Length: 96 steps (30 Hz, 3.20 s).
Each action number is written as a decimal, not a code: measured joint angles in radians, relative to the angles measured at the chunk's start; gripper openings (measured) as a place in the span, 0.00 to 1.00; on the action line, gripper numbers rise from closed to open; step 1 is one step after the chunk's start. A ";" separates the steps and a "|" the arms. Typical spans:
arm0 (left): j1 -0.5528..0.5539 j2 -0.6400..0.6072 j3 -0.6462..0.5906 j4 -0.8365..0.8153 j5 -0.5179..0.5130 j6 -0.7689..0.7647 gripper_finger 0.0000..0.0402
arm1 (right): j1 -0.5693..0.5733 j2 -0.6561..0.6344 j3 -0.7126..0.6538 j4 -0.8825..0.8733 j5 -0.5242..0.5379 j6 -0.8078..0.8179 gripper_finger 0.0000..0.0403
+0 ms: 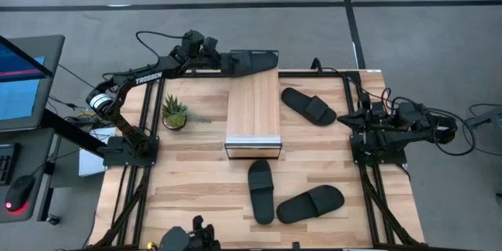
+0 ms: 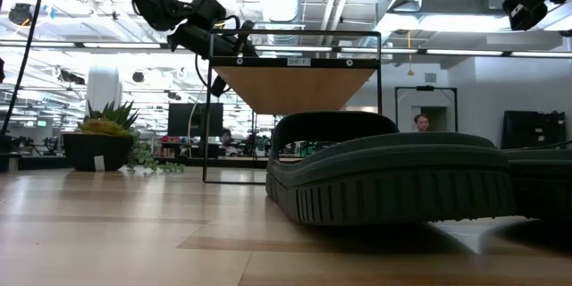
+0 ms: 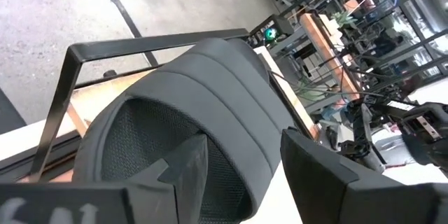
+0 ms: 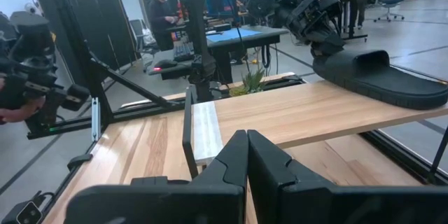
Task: Pick and place slides into the shelf
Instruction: Put the bottom left black slide on the shelf
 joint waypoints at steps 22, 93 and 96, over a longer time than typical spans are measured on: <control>-0.001 0.000 0.000 -0.004 -0.012 0.219 0.42 | 0.000 0.000 0.000 0.000 0.000 0.000 0.00; -0.006 -0.001 0.000 -0.053 -0.019 0.153 0.65 | 0.000 0.000 0.000 0.000 0.000 0.000 0.00; -0.006 -0.001 0.000 -0.053 -0.013 0.153 0.65 | 0.000 0.000 0.000 0.000 0.000 0.000 0.00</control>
